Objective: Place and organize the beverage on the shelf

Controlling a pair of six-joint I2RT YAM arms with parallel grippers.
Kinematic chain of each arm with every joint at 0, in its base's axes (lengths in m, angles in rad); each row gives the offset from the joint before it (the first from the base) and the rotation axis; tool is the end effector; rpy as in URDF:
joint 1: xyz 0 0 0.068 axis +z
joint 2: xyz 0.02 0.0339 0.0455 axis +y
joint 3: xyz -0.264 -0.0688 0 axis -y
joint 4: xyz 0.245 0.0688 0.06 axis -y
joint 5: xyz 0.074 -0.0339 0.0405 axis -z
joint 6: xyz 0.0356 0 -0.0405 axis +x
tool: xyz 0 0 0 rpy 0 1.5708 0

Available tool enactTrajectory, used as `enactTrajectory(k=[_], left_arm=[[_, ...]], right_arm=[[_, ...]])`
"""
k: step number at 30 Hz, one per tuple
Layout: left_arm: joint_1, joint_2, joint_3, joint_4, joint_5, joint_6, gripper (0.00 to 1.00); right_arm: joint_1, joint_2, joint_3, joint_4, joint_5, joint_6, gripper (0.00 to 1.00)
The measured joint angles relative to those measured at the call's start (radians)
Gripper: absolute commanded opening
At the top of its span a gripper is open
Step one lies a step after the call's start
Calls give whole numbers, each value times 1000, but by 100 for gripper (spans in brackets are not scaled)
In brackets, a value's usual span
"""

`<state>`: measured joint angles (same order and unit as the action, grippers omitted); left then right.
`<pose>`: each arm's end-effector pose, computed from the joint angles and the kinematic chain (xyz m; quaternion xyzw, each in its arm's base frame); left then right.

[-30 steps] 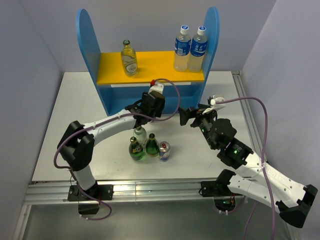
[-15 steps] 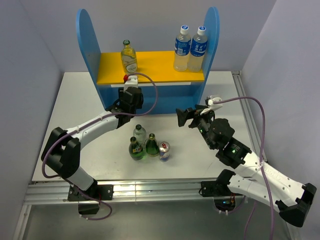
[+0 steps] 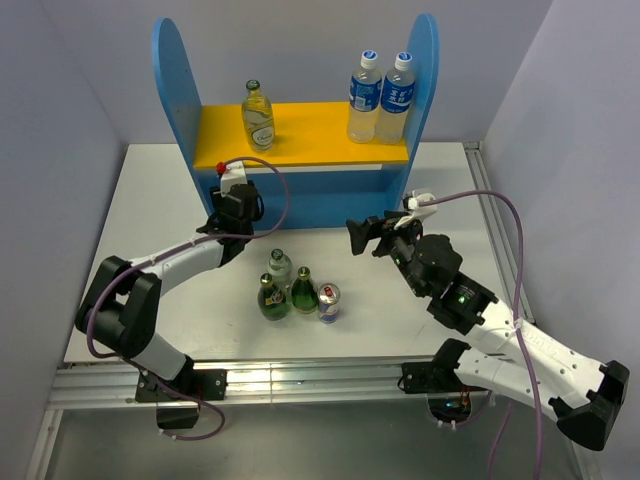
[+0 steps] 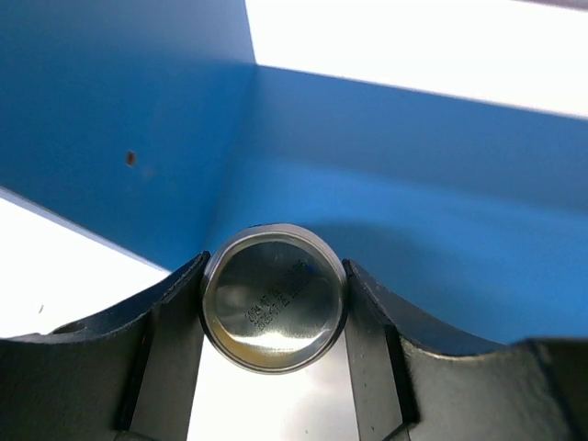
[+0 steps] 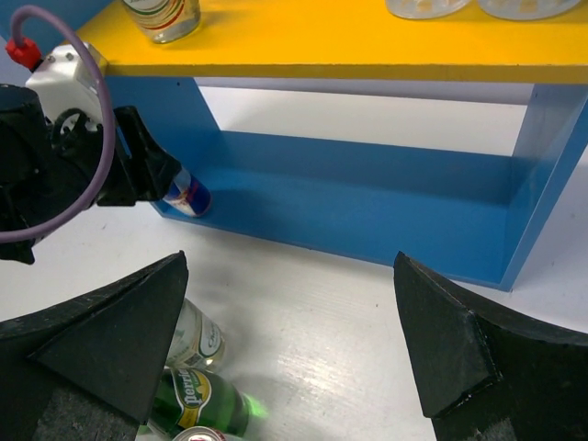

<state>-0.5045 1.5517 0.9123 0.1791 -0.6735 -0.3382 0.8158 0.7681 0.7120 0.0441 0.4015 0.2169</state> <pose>0.3071 -0.1442 0.2342 -0.1070 0.8137 0.0527 0.5689 0.1368 0.1251 0.3418 -0.0717 0.7074 0.2167 0.6690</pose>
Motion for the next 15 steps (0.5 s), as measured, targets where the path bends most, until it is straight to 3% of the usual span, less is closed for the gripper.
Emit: enactTrajectory(k=[7, 10, 11, 13, 14, 15], left_arm=[[43, 24, -3, 65, -12, -2, 0], [55, 39, 14, 76, -10, -13, 11], [59, 45, 20, 78, -7, -17, 22], [64, 54, 29, 84, -4, -21, 30], [66, 59, 33, 88, -5, -23, 42], [68, 63, 36, 91, -5, -23, 47]], right_arm=[[0, 10, 0, 0, -3, 0, 100], [0, 16, 0, 0, -3, 2, 100], [0, 18, 0, 0, -3, 2, 100], [0, 21, 0, 0, -4, 3, 100], [0, 23, 0, 0, -5, 3, 100], [0, 24, 0, 0, -5, 3, 100]])
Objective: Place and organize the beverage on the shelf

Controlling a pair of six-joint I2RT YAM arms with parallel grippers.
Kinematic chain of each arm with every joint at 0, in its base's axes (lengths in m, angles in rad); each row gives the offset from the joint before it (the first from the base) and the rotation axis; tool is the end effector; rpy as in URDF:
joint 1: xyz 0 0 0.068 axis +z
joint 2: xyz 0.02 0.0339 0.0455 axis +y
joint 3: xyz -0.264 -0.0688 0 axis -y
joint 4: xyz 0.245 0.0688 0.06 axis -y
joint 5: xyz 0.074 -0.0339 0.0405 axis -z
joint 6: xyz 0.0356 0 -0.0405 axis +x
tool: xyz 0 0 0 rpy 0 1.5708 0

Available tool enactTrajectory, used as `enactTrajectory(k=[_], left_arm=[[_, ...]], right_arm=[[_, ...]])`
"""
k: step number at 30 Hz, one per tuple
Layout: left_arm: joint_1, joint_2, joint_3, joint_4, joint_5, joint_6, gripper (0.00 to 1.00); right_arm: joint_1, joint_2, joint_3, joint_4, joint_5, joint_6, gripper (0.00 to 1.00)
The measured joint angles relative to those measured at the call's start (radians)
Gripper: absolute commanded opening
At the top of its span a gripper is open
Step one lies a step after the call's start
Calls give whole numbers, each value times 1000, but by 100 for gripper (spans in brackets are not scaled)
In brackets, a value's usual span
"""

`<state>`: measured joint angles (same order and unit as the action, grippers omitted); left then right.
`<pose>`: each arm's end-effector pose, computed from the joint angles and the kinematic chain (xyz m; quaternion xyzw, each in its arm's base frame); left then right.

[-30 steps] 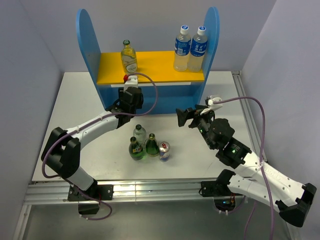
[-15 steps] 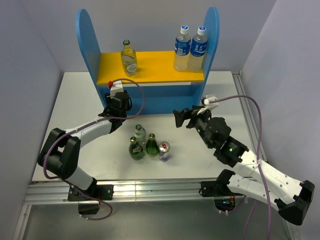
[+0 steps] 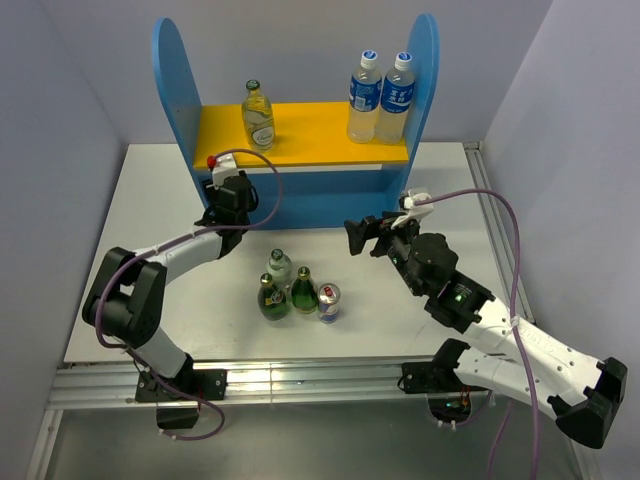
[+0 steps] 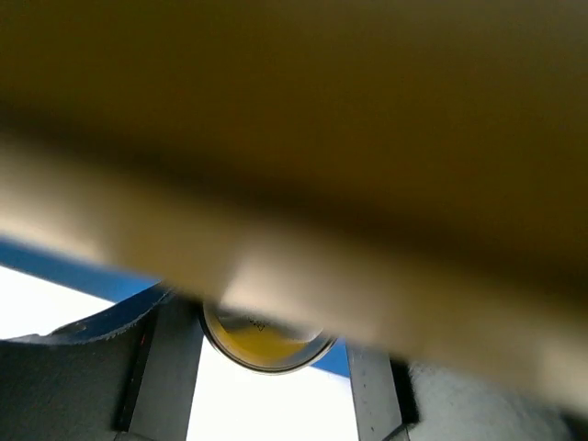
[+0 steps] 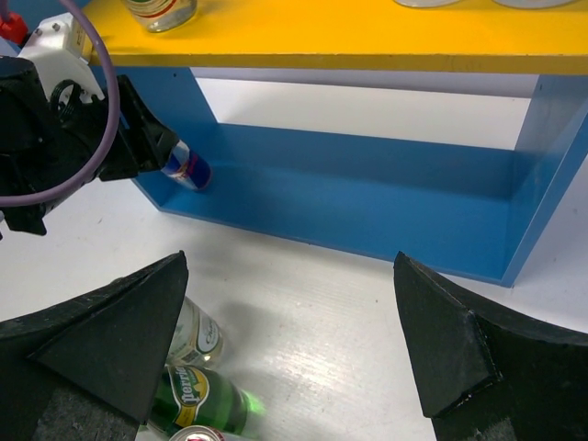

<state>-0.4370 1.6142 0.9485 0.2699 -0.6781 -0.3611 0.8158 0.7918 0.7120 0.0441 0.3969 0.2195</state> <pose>0.3311 -0.1300 0.2339 -0.1544 0.7914 0.0520 0.5892 0.1404 0.1292 0.3378 -0.0764 0.7146 0.2136 0.6618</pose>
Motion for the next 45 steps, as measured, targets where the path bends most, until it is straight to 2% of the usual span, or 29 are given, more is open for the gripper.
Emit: enactTrajectory(k=[5, 8, 21, 25, 30, 37, 45], left_arm=[[3, 7, 3, 15, -1, 0, 79], [6, 12, 6, 21, -1, 0, 85], [8, 10, 9, 30, 1, 0, 89], [2, -68, -19, -18, 19, 19, 95], [-40, -184, -24, -53, 47, 27, 97], [-182, -336, -6, -110, 53, 35, 97], [-450, -525, -6, -293, 107, 35, 99]], right_arm=[[0, 1, 0, 0, -3, 0, 100], [0, 4, 0, 0, -6, 0, 100], [0, 10, 0, 0, -18, 0, 100], [0, 10, 0, 1, -21, 1, 100], [0, 10, 0, 1, -24, 4, 100], [2, -4, 0, -9, -58, 26, 100], [27, -89, -33, -42, -36, 61, 100]])
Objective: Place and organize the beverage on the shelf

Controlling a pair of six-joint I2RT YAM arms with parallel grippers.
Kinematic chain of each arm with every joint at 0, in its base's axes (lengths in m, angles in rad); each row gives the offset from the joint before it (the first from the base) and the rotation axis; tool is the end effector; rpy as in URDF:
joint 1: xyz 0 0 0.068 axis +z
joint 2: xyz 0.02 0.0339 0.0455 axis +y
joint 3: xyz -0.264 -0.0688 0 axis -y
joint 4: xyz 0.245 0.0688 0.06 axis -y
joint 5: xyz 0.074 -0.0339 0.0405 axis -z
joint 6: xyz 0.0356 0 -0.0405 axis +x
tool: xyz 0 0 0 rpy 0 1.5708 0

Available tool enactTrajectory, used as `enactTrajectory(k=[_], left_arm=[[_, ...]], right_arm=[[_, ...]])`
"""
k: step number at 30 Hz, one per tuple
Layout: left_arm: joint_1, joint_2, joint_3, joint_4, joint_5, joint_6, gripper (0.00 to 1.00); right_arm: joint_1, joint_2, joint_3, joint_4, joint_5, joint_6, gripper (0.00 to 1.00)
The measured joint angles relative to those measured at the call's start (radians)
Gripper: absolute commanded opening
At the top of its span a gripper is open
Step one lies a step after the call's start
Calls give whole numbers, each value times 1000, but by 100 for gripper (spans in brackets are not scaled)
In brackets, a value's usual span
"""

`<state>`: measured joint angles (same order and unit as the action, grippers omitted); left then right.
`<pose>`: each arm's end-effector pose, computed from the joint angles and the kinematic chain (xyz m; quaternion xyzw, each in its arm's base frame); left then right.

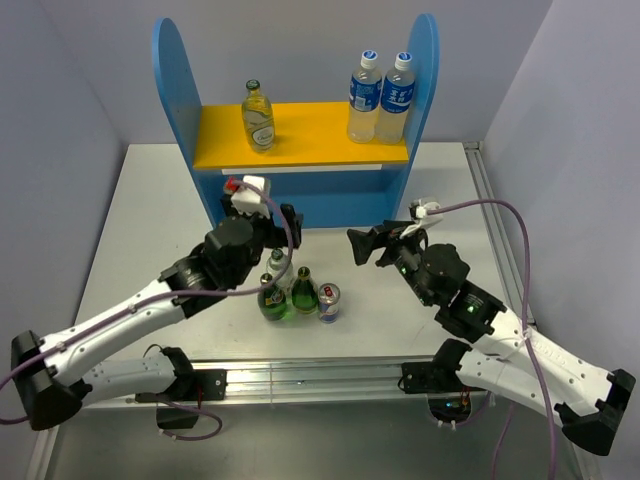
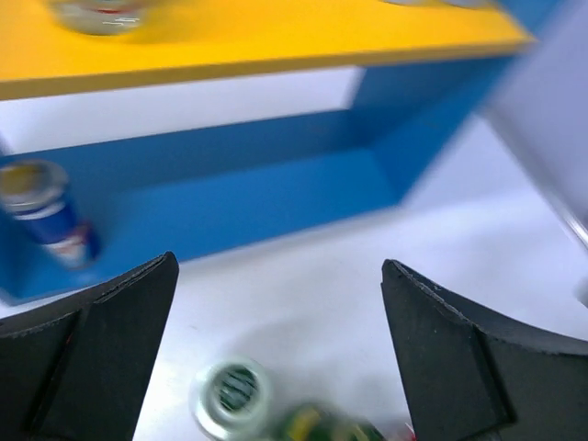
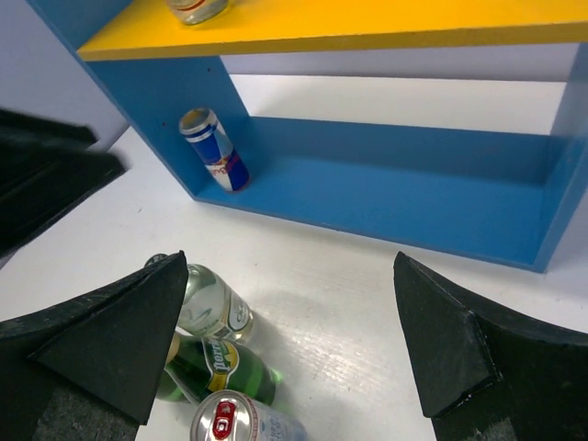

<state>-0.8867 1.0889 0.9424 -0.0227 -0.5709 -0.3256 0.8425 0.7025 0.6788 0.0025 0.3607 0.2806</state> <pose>0.1737 -0.1826 0.3535 0.0286 0.7550 -0.1756 0.6311 0.1240 0.1201 0.3360 -0.0743 0.7102 0.2580 0.6508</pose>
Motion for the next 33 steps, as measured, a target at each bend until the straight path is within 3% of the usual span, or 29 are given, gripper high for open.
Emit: enactTrajectory(k=[8, 17, 22, 33], left_arm=[[-283, -164, -30, -73, 179, -5, 98], [-510, -124, -177, -106, 270, -69, 95], [-564, -32, -233, -110, 220, -149, 98], [-562, 225, -238, -99, -8, -284, 99]], right_arm=[[3, -45, 0, -52, 67, 20, 100], [4, -128, 1, -149, 144, 46, 100], [4, -173, 2, -174, 165, 67, 100], [4, -190, 2, -209, 171, 72, 100]])
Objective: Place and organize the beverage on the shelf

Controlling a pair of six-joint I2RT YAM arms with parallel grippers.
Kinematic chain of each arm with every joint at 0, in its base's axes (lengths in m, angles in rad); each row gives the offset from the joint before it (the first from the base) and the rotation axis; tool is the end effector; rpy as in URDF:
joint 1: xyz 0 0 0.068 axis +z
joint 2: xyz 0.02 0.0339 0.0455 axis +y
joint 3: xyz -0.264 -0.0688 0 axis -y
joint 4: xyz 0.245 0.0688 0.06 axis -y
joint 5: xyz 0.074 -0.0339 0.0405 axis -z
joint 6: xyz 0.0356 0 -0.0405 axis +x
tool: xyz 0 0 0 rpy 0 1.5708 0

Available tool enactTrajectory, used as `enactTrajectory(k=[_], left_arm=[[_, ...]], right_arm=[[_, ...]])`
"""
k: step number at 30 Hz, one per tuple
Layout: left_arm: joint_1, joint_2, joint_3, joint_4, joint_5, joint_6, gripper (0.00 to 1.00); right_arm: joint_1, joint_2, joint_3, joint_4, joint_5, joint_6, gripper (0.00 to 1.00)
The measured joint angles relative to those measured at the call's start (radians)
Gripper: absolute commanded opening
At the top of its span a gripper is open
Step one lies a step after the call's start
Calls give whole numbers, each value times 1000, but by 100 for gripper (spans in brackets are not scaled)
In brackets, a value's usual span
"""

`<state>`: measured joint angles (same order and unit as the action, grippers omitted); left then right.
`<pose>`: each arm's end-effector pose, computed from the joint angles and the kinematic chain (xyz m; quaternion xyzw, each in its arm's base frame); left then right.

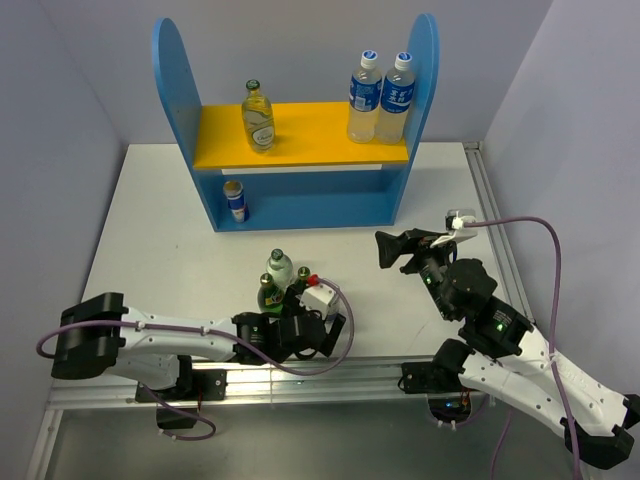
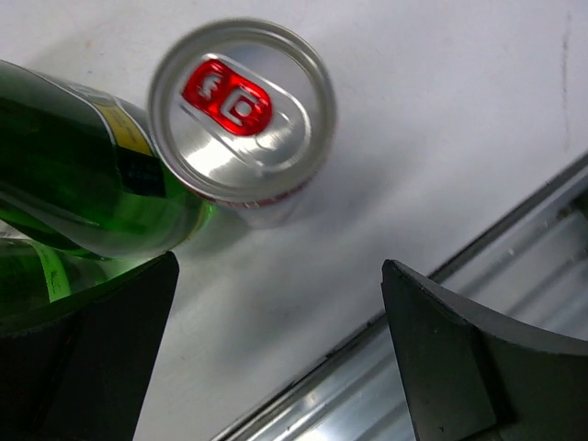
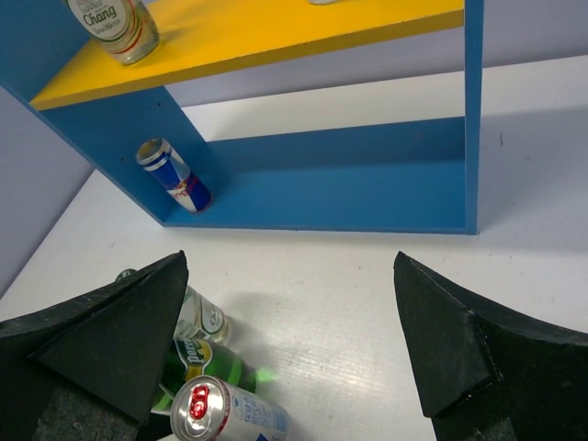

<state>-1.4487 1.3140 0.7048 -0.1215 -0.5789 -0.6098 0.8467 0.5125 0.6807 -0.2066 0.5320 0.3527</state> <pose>0.0517 -0.2612 0.2086 0.2501 0.8466 -0.2006 0.4248 0.0970 0.0824 0.3391 0.0068 0.7187 0.2212 0.6592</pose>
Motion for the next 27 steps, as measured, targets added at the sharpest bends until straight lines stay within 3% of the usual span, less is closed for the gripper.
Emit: enactTrajectory(k=[22, 25, 27], left_arm=[[95, 219, -25, 312, -64, 8, 99], [105, 239, -20, 342, -67, 19, 95], [110, 248, -20, 360, -73, 24, 86]], right_arm=[[0, -17, 0, -3, 3, -1, 100], [0, -17, 0, -3, 3, -1, 100], [0, -17, 0, -3, 2, -1, 100]])
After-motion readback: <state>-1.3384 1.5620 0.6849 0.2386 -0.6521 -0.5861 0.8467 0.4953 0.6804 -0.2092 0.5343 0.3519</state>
